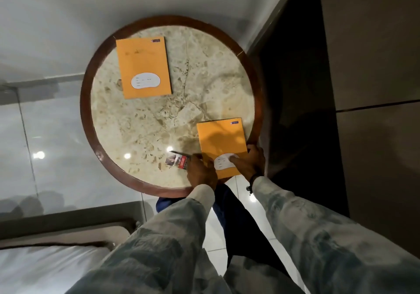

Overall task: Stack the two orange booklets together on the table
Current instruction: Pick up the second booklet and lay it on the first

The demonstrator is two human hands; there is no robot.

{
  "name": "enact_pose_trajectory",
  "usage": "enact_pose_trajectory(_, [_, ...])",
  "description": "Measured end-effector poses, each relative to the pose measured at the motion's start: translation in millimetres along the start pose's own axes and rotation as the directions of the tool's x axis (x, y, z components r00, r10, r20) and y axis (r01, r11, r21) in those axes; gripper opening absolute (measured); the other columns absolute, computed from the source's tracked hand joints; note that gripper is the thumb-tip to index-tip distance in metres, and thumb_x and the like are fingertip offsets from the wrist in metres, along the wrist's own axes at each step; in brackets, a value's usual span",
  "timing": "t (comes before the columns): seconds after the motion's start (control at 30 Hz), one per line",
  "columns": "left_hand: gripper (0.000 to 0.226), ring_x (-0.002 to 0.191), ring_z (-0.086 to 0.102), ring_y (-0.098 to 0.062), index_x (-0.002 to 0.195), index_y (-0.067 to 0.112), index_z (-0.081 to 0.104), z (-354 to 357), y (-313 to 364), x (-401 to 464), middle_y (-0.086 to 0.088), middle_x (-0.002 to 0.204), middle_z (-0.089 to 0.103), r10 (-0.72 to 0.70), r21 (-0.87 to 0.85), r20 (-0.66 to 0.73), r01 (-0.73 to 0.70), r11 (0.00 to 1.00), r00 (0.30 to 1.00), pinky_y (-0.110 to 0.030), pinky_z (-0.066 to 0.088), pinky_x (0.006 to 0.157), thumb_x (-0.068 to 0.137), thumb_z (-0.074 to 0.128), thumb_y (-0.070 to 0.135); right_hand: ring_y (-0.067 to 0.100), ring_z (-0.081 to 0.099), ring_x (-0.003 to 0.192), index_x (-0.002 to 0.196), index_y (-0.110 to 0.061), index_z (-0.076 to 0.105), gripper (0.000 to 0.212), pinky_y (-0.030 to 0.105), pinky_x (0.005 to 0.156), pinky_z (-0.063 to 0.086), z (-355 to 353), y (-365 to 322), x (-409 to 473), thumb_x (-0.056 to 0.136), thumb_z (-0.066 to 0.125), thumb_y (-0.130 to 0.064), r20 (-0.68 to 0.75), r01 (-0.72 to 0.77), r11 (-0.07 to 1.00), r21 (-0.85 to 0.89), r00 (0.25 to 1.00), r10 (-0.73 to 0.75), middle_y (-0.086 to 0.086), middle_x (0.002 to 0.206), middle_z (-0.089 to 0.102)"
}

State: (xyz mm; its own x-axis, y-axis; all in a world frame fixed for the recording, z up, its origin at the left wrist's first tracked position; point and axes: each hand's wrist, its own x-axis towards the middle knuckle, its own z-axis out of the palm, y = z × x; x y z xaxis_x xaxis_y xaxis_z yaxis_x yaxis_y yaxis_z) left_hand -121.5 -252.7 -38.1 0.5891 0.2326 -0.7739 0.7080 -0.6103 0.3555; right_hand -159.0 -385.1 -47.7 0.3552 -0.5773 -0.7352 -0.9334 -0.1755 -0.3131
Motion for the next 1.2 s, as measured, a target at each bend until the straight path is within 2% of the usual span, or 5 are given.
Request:
enact_pose_trajectory(0.13, [0.021,0.095,0.068,-0.034,0.104,0.012,0.064,-36.9,37.1,29.5,-0.005,0.096,0.066,0.202,-0.079,0.000,-0.202,0.976,0.979,-0.033,0.048,0.076,0.089,0.075,0.021,0.035,0.067,0.108,0.110,-0.016,0.065,0.052,0.048,0.095,0.059,-9.1,-46.2,13.0,0.067,0.087,-0.033,-0.007,0.050,0.992,0.120,0.999,-0.049,0.011,0.120,0.065])
enact_pose_trajectory(0.27, [0.030,0.088,0.069,-0.035,0.101,0.002,0.067,-99.9,84.3,85.7,-0.018,0.095,0.072,0.362,-0.059,-0.116,-0.370,0.927,0.925,-0.043,0.054,0.082,0.082,0.082,0.020,0.033,0.067,0.104,0.114,-0.013,0.068,0.055,0.032,0.081,0.053,11.8,-131.8,24.0,0.068,0.089,-0.034,-0.117,0.226,0.961,0.158,0.971,-0.209,0.012,0.118,0.065])
enact_pose_trajectory(0.7, [0.036,0.116,0.054,-0.042,0.129,-0.003,0.053,-190.7,137.5,226.8,-0.023,0.128,0.057,0.484,0.391,-0.219,-0.378,0.839,0.847,-0.046,0.043,0.092,0.100,0.051,0.018,0.036,0.058,0.117,0.119,-0.002,0.057,0.063,0.045,0.088,0.052,124.4,-285.1,66.7,0.076,0.082,-0.041,-0.177,0.411,0.907,-0.089,0.890,-0.420,0.015,0.126,0.059])
enact_pose_trajectory(1.07, [0.067,0.135,0.047,-0.044,0.139,0.002,0.043,-212.2,158.3,245.2,-0.021,0.144,0.045,0.158,0.201,-0.125,-0.131,0.971,0.979,-0.051,0.039,0.113,0.081,0.075,0.011,0.036,0.059,0.120,0.126,-0.002,0.061,0.067,0.043,0.091,0.052,134.0,-312.2,61.4,0.078,0.083,-0.042,-0.115,0.423,0.879,-0.219,0.884,-0.454,0.016,0.129,0.061])
enact_pose_trajectory(1.2, [0.067,0.130,0.056,-0.042,0.135,0.005,0.052,-222.4,155.1,258.2,-0.017,0.139,0.057,0.138,0.063,-0.054,-0.135,0.989,0.989,-0.057,0.046,0.112,0.076,0.078,0.023,0.037,0.064,0.105,0.098,-0.003,0.069,0.045,0.035,0.075,0.045,133.5,-319.8,67.3,0.079,0.082,-0.042,-0.099,0.424,0.877,-0.225,0.886,-0.454,0.017,0.106,0.069])
